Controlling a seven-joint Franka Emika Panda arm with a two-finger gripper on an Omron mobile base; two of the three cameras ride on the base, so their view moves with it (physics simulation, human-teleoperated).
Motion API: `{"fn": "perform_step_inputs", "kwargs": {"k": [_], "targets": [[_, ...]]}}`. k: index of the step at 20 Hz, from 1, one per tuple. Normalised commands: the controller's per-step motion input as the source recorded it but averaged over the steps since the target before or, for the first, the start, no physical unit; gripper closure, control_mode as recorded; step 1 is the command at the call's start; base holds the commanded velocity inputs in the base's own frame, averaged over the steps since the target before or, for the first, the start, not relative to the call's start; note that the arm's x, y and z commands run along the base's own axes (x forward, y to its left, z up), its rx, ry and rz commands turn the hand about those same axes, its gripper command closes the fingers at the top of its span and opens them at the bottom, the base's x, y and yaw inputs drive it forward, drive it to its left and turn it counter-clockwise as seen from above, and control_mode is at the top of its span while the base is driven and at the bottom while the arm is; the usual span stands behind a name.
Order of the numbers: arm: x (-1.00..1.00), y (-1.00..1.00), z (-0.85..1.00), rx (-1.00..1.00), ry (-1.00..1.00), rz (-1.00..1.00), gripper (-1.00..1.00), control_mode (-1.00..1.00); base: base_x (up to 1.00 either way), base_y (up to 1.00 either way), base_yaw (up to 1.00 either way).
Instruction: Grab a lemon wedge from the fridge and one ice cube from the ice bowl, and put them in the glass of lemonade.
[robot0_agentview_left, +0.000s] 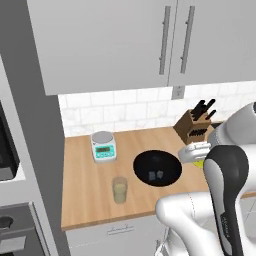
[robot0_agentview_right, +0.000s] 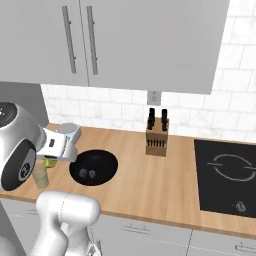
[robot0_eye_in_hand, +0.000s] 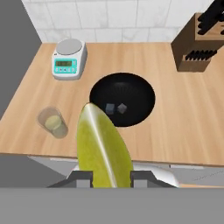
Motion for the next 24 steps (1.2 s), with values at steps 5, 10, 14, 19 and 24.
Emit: {"fn": "perform_step_inputs", "kwargs": {"k": [5,10,14,19,24], "targets": [[0.00,0.00,0.00,0.00,0.00,0.00,1.00,1.00,0.11,-0.02,0.00],[0.00,0.00,0.00,0.00,0.00,0.00,1.00,1.00,0.00,0.00,0.00],[0.11,0.30,-0.03,0.00,0.00,0.01,1.00,-1.00,0.00,0.00,0.00],[0.44,0.96,-0.23,0.00,0.06,0.10,1.00,-1.00,0.00,0.00,0.00],[0.64,1.00,-0.71,0.00,0.03,0.07,1.00,-1.00,0.00,0.00,0.00]]}}
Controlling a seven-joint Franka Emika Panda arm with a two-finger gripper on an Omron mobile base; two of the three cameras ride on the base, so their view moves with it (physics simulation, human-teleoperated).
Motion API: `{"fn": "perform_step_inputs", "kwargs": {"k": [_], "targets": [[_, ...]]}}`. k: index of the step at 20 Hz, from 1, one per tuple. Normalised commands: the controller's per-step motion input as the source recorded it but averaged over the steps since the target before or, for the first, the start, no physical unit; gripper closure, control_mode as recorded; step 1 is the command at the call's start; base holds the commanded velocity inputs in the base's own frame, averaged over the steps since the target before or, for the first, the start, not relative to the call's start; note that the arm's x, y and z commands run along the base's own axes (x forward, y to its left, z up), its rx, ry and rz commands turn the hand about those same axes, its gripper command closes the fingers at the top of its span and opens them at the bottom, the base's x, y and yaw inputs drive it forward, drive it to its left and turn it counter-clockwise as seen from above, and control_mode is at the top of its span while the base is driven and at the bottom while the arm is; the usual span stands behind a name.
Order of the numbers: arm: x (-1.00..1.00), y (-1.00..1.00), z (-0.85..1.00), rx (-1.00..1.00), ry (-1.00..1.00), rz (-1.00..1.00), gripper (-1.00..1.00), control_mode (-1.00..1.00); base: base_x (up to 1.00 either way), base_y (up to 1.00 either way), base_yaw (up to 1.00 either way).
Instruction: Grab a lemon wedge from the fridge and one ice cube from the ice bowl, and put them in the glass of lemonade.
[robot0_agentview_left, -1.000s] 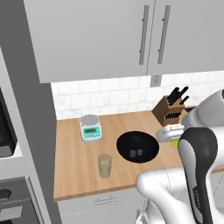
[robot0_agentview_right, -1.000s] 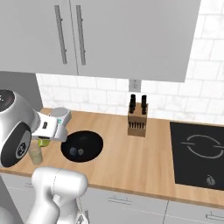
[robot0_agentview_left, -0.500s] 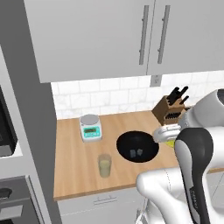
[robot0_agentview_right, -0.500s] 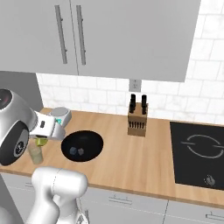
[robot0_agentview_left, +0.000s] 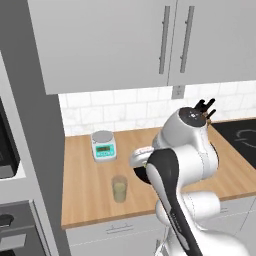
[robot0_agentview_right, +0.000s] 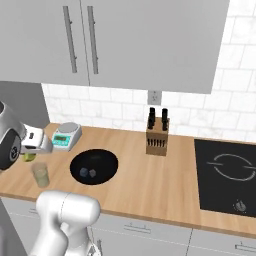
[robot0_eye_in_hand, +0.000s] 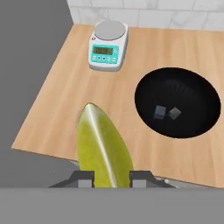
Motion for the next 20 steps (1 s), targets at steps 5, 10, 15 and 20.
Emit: {"fn": "perform_step_inputs", "kwargs": {"k": [5,10,15,20], "targets": [[0.62,0.74,-0.63,0.00,0.18,0.08,1.00,-1.00,0.00,0.00,0.00],[0.53,0.04,-0.34,0.00,0.05,0.07,1.00,-1.00,0.00,0.00,0.00],[0.44,0.00,-0.19,0.00,0.00,0.05,1.00,-1.00,0.00,0.00,0.00],[0.28,0.00,-0.03,0.00,0.00,0.02,1.00,-1.00,0.00,0.00,0.00]]}}
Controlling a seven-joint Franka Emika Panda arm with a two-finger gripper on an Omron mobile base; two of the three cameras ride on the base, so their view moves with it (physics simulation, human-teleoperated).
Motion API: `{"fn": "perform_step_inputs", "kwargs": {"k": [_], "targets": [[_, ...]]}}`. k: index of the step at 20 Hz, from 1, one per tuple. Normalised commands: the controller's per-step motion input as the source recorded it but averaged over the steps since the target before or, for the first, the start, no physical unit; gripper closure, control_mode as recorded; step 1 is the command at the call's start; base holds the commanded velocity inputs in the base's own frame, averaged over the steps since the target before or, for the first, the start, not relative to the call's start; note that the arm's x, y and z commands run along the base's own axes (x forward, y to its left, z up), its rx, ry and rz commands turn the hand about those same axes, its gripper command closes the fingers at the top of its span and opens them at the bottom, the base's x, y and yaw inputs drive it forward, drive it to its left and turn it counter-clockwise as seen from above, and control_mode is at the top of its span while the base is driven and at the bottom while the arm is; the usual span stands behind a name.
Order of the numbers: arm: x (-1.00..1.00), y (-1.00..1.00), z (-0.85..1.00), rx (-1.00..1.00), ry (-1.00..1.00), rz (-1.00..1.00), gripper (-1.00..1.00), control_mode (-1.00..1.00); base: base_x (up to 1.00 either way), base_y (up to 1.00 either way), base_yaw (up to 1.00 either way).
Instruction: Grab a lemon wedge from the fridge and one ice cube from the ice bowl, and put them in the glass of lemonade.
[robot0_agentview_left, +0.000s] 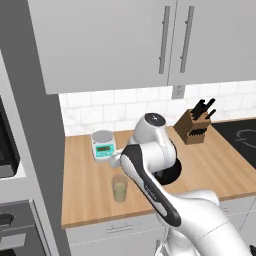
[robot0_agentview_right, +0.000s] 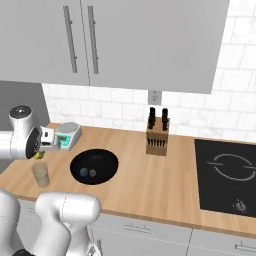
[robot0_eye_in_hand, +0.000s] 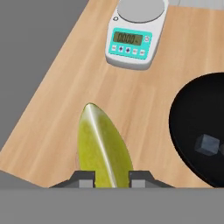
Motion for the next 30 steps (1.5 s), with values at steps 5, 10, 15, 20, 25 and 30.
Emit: {"fn": "perform_step_inputs", "kwargs": {"k": [5,10,15,20,25,30], "targets": [[0.06,0.01,-0.01,0.00,0.00,0.00,1.00,-1.00,0.00,0.00,0.00],[-0.03,-0.04,0.00,0.00,-0.04,-0.01,1.00,-1.00,0.00,0.00,0.00],[-0.05,0.02,-0.01,0.00,-0.01,0.00,1.00,-1.00,0.00,0.00,0.00],[0.00,0.06,-0.23,0.00,0.01,0.00,1.00,-1.00,0.00,0.00,0.00],[0.00,0.00,-0.26,0.00,0.06,0.00,1.00,-1.00,0.00,0.00,0.00],[0.02,0.09,0.00,0.00,0.04,0.00,1.00,-1.00,0.00,0.00,0.00]]}}
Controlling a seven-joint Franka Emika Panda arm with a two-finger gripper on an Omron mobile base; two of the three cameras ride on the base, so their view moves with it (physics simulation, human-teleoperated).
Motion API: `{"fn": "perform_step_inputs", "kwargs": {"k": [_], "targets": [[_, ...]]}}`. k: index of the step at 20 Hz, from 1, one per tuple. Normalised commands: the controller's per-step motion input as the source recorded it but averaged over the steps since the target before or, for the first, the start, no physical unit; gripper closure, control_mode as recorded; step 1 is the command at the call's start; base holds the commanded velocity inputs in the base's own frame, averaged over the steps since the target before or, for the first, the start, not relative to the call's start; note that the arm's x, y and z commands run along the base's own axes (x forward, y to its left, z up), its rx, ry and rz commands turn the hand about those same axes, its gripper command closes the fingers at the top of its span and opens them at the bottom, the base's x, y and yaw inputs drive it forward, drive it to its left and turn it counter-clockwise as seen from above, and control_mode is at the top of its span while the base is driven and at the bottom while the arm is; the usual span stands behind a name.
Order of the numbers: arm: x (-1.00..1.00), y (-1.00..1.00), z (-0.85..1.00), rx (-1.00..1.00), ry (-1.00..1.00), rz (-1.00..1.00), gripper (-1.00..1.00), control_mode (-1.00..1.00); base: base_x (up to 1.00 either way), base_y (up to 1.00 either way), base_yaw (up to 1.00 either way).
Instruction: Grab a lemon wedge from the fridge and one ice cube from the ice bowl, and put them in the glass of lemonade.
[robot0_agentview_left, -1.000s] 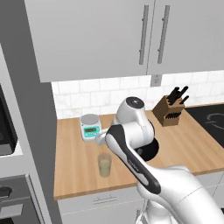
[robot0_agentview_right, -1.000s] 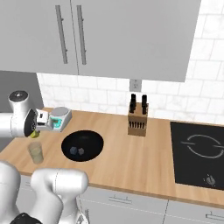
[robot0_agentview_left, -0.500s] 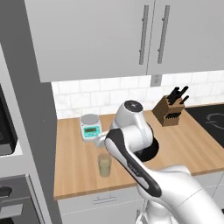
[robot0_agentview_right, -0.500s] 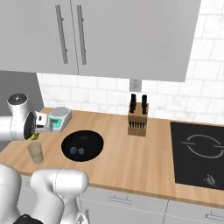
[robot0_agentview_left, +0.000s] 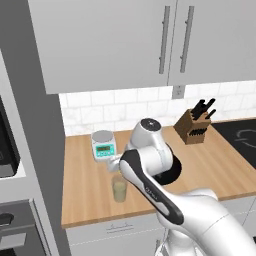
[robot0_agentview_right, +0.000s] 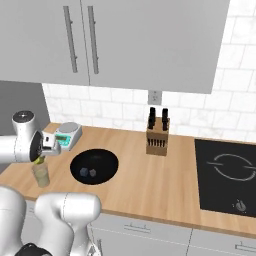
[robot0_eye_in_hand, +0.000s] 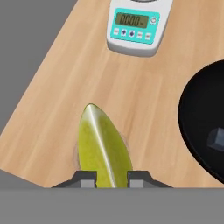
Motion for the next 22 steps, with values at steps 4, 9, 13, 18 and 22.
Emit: {"fn": "perform_step_inputs", "kwargs": {"k": [4,9,13,18,22], "targets": [[0.15,0.09,0.00,0.00,0.07,0.00,1.00,-1.00,0.00,0.00,0.00],[0.18,0.00,0.00,0.00,0.03,0.00,1.00,-1.00,0.00,0.00,0.00],[0.04,0.04,0.00,0.00,0.00,0.00,1.00,-1.00,0.00,0.00,0.00],[0.00,0.16,0.00,0.00,0.00,0.00,1.00,-1.00,0.00,0.00,0.00],[0.00,0.00,0.00,0.00,0.00,0.00,1.00,-1.00,0.00,0.00,0.00]]}}
